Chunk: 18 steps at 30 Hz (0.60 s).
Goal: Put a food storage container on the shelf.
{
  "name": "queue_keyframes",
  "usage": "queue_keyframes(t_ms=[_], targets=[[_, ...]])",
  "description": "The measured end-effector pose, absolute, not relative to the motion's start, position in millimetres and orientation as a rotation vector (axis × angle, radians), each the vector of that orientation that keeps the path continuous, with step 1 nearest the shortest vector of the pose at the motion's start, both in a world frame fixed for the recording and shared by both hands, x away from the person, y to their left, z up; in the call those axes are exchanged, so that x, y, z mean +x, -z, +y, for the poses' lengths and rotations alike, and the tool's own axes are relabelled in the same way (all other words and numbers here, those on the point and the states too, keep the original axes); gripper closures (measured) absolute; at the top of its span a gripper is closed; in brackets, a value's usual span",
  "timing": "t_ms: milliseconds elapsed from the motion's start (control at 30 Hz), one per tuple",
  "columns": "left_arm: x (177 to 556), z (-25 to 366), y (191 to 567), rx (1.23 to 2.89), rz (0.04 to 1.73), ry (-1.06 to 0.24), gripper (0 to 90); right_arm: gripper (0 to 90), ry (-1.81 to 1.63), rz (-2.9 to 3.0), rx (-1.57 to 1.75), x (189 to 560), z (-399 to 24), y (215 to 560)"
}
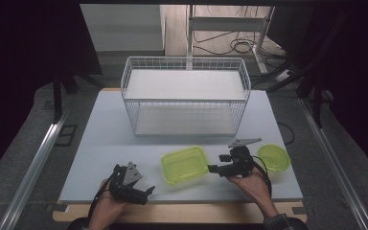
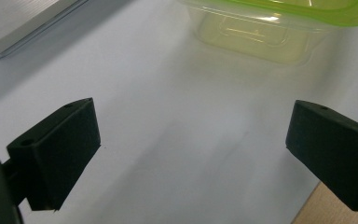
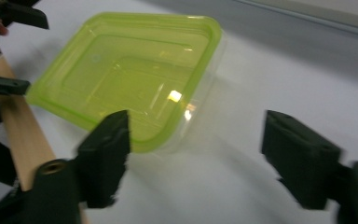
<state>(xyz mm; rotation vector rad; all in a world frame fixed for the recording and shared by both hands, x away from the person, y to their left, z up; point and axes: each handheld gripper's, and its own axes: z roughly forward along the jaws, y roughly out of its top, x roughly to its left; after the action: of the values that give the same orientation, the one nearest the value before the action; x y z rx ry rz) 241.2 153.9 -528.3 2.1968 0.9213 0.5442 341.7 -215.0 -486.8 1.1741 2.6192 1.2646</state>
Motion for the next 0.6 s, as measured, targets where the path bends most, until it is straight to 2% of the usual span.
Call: queue_keyframes(t_ms=[133,600], targets=[[241.1,153.6,528.5,2.198,0.924,-0.547,2.8,41.7,-1.295,2.630,1.251,351.7,-210.2,487.0],[240.8,152.1,529.0,2.225,0.909,-0.558,3.2,60.9,-1.350,2.659,1.404,378.4,-196.4,499.5]])
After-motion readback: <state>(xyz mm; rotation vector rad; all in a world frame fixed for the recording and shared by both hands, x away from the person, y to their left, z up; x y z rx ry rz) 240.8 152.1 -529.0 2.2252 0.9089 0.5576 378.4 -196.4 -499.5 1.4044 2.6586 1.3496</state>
